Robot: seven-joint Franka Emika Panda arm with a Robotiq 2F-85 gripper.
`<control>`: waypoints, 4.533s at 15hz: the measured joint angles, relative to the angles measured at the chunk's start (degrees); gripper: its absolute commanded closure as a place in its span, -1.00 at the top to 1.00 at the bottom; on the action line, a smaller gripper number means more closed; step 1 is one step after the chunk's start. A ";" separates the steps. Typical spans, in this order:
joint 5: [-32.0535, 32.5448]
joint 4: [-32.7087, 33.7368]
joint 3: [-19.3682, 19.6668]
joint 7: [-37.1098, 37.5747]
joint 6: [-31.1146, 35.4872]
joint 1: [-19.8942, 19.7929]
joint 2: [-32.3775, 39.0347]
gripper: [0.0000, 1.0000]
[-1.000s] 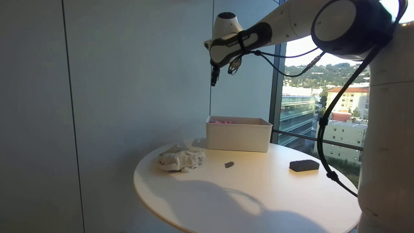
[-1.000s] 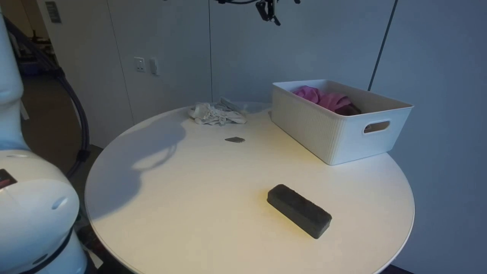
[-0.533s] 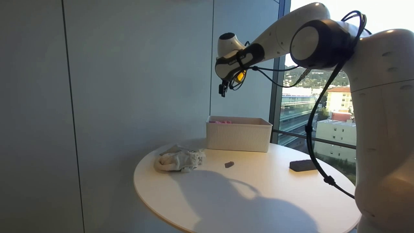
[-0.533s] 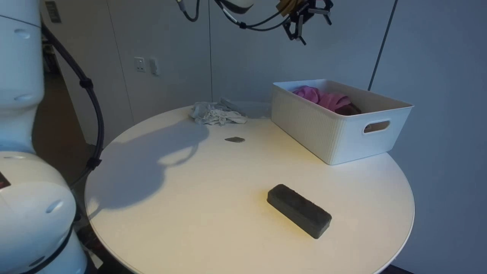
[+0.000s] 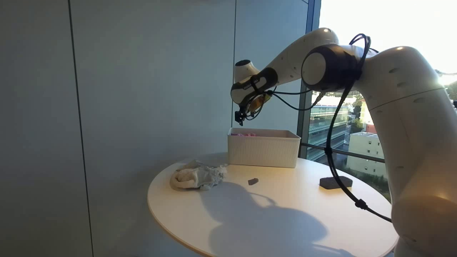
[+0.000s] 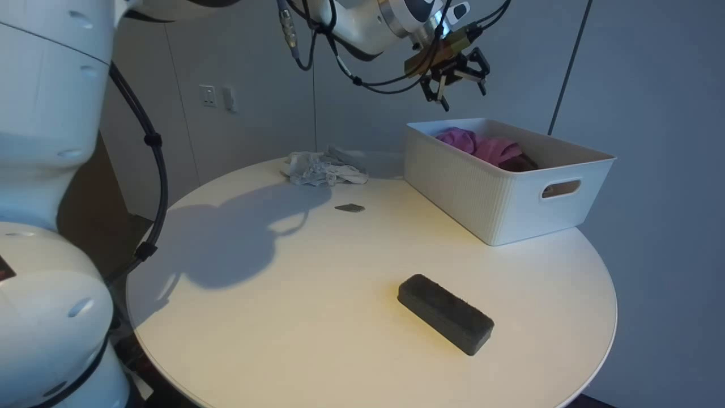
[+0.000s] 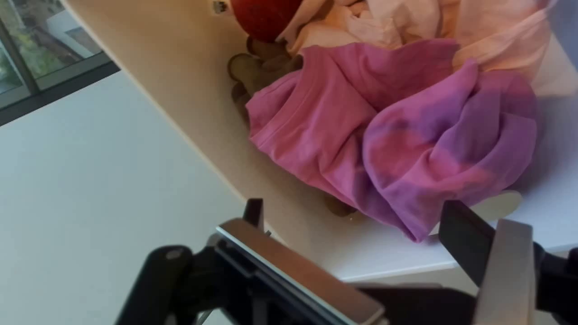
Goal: Remove the white towel from the box, use it to wipe the table and then remove the rest of the towels from the box and put them on the table
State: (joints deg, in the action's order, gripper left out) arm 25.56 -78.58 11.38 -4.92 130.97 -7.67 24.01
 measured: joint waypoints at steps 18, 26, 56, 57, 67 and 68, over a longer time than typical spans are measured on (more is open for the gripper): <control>-7.98 4.91 -0.25 6.56 6.05 -1.01 12.41 -0.23; -7.70 5.41 0.70 9.55 9.11 0.40 13.18 -0.89; -4.25 -0.35 2.33 12.79 10.62 5.87 0.83 1.00; -8.64 0.92 0.46 8.92 7.85 3.61 1.97 1.00; -20.90 23.17 -3.24 0.87 -23.05 -5.42 17.72 1.00; -21.16 25.42 -3.26 0.57 -24.27 -5.90 19.64 1.00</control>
State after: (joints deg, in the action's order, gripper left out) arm 4.40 -53.16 8.12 -4.35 106.70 -13.57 43.65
